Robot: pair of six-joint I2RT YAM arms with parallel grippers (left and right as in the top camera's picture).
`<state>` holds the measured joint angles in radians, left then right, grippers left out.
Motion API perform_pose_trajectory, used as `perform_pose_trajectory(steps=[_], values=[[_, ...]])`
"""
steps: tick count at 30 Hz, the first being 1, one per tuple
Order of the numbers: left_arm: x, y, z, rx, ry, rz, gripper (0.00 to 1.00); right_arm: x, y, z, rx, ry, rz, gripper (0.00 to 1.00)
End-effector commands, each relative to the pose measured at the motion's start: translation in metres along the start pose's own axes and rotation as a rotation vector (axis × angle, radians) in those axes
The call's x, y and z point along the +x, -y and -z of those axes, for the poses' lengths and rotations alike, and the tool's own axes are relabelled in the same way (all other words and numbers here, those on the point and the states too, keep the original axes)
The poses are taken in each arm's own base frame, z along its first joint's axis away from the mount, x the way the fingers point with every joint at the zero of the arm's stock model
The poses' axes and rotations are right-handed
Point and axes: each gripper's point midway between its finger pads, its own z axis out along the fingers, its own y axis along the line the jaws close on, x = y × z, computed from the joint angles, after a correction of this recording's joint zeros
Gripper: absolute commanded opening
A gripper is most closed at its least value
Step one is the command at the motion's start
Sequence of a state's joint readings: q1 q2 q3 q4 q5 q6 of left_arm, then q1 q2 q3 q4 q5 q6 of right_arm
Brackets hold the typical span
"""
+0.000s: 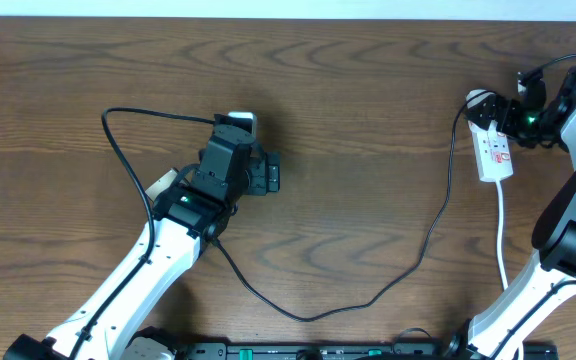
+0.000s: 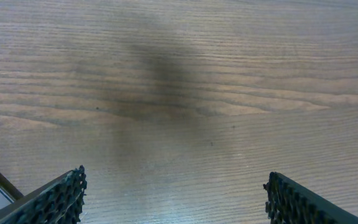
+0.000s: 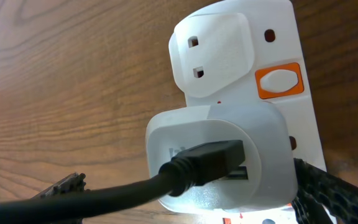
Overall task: Plug charger to phone and switch on socket
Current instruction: 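Press the orange switch on the white power strip with the right gripper, then lift the right gripper up and away from the power strip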
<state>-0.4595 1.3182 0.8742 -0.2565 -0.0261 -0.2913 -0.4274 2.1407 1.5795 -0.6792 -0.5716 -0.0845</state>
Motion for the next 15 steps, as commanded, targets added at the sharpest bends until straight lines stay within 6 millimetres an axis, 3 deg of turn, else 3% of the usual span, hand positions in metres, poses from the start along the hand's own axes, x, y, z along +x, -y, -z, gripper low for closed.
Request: perform_pose_trajectory(steps=[1,15], values=[[-0.011,0.002,0.003,-0.002,0.027,-0.005,0.9,0.035,0.0,-0.02,-0.013,-0.119,-0.135,0.99],[-0.011,0.002,0.003,-0.002,0.027,-0.005,0.9,0.034,-0.011,-0.027,-0.021,-0.122,-0.111,0.99]])
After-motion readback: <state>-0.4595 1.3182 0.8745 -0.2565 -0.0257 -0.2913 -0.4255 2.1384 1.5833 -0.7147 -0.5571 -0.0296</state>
